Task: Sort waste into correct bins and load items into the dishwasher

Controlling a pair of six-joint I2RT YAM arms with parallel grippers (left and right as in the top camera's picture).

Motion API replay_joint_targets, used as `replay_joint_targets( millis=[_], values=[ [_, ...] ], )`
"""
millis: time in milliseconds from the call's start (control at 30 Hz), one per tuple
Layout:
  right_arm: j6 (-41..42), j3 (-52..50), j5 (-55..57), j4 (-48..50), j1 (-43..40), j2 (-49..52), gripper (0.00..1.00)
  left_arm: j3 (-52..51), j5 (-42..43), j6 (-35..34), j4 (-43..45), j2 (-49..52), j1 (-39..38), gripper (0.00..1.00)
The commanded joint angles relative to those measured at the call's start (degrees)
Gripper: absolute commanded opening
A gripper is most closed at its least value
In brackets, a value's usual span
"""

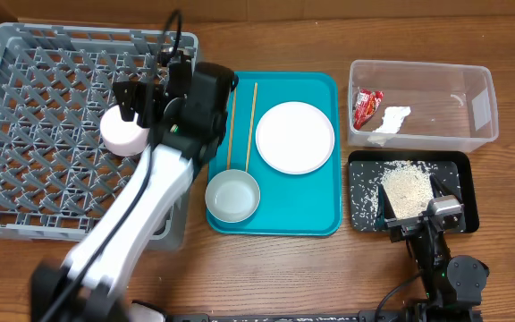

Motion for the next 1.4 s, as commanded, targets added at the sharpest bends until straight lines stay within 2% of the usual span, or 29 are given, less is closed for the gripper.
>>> replay_joint_targets(
  millis=[0,133,200,267,467,733,967,1033,1067,1133,1200,1367],
  values=[
    [-0.02,-0.61,-0.09,0.39,-0.44,-0.63,1.0,0.35,29.16,-7.5,-4.55,-6.27,-2.95,0.72],
    [-0.02,-0.61,-0.09,0.39,-0.44,-0.63,1.0,0.33,50.84,-18.53,-10.43,-7.78,-3.58,0.67],
    [-0.02,-0.61,-0.09,0.39,-0.44,-0.63,1.0,0.33,58.62,-22.12,-12.39,-6.78,-3.65,0.65],
    [-0.04,-0.61,-0.09,0.39,-0.44,-0.63,1.0,0.33,62.51,-25.62,-14.32,-5.09,-4.15,0.64],
    [-0.02,-0.61,-0.09,0.39,-0.44,-0.63,1.0,0.33,61.57,-29.81,-16.94,2.38,-5.46,0.59],
    [-0.02,-0.61,-0.09,0.39,-0.44,-0.63,1.0,0.35,61.37,-34.16,-11.47,12.09,-5.35,0.54],
    [-0.04,-0.61,-0.09,0.39,-0.44,-0.63,1.0,0.52,61.2,-34.36,-9.57,13.88,-4.2,0.55],
    [-0.04,-0.61,-0.09,0.39,-0.44,-0.63,1.0,0.83,64.39,-34.34,-11.76,13.88,-3.82,0.56],
    [-0.04,-0.61,-0.09,0.39,-0.44,-0.63,1.0,0.83,69.29,-34.36,-13.03,13.88,-3.78,0.54],
    [-0.04,-0.61,-0.09,0.39,-0.44,-0.63,1.0,0.83,76.72,-34.56,-15.74,13.9,-4.15,0.43],
    [-0.02,-0.61,-0.09,0.42,-0.44,-0.63,1.0,0.83,76.06,-34.56,-19.39,13.88,-5.38,0.42],
    [-0.04,-0.61,-0.09,0.39,-0.44,-0.63,1.0,1.05,68.43,-34.49,-25.31,13.64,-5.66,0.39]
  ],
)
